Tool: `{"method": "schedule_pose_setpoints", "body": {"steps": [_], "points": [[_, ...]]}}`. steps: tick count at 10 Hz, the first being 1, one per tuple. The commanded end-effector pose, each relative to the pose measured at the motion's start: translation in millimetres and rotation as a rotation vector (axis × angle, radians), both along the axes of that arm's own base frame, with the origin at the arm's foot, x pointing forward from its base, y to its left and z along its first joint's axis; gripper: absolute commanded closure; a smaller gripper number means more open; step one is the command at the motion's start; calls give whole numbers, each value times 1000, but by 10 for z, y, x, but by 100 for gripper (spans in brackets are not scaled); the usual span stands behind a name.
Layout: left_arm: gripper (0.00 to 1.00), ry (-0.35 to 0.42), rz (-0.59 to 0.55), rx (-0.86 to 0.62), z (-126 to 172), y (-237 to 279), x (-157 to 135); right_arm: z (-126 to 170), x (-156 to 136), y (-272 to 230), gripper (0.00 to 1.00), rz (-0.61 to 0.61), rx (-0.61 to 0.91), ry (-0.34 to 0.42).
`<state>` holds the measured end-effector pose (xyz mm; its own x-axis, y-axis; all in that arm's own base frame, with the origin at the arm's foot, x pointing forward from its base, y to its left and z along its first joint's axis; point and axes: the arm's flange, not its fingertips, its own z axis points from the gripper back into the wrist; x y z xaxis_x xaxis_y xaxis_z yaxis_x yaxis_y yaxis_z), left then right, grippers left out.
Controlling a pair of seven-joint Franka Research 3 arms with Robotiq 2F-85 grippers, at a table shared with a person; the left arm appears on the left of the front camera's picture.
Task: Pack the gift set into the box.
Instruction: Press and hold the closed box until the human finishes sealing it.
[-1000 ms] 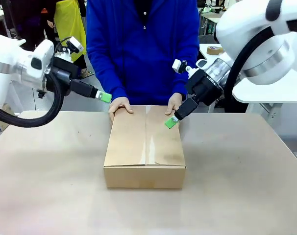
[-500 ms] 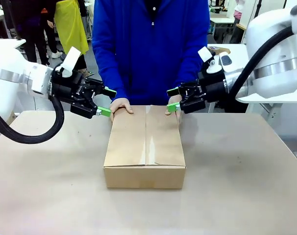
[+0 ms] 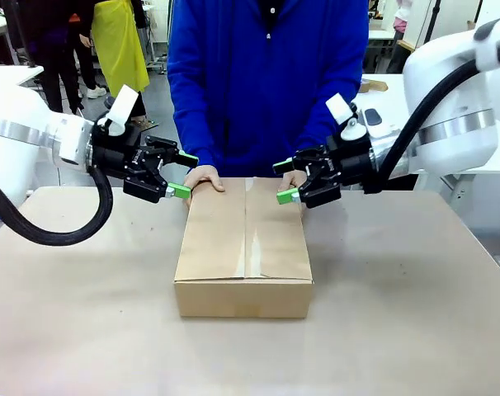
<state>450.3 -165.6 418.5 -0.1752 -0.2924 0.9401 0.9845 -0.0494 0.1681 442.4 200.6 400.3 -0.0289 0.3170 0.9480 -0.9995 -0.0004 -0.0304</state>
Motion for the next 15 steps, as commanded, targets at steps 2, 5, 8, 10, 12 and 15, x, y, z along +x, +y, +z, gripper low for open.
{"method": "schedule_pose_setpoints", "body": {"steps": [2,5,8,10,12,15], "points": [[0,-83,-40,-35,-574,-73,353,-734,315,107,0,-7,46,11],[0,-62,-37,-3,-950,-51,491,-1026,354,70,0,-41,38,81],[0,-15,-27,15,-1062,-60,512,-1085,353,-24,0,-69,0,105],[0,25,-6,45,-1121,-64,522,-1131,372,-15,0,-52,-24,123],[0,53,2,57,-1123,-74,503,-1147,378,-81,0,-55,-47,140],[0,73,-8,71,-1156,-147,508,-1145,353,-236,0,-40,-53,165]]}}
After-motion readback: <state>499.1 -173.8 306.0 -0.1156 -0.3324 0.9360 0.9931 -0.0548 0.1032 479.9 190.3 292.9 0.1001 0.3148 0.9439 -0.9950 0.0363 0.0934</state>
